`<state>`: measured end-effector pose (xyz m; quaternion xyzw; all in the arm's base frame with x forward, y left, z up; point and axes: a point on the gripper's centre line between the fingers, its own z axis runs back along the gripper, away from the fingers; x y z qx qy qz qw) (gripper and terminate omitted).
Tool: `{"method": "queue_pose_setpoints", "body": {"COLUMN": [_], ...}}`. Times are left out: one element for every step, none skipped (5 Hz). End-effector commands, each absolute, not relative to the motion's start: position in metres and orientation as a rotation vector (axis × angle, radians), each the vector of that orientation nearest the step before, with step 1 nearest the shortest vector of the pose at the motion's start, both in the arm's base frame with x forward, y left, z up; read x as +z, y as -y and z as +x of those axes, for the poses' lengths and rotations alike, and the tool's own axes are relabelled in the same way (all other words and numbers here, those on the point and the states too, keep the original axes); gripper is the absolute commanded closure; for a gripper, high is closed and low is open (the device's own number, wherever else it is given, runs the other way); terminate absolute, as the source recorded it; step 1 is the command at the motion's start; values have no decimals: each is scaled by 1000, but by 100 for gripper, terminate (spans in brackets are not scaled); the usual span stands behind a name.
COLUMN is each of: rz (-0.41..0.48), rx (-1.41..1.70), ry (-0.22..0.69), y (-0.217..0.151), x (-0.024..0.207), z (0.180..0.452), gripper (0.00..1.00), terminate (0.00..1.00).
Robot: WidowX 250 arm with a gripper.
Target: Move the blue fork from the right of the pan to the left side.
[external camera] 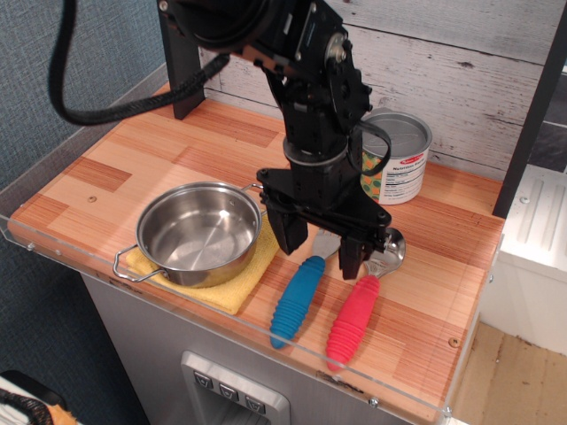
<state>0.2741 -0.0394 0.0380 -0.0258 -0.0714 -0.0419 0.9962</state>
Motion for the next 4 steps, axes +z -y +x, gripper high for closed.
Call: {"method": "queue_pose_setpoints", "body": {"rz": [-34, -31, -21, -15], "rx": [-81, -78, -73, -63], "ry": [145, 140, 128, 112], "y": [36, 36, 35, 35], "x": [34, 31, 27, 23], "z": [272, 272, 273, 277], "gripper": [0, 0, 0, 0], "terminate": [0, 0, 0, 0]}}
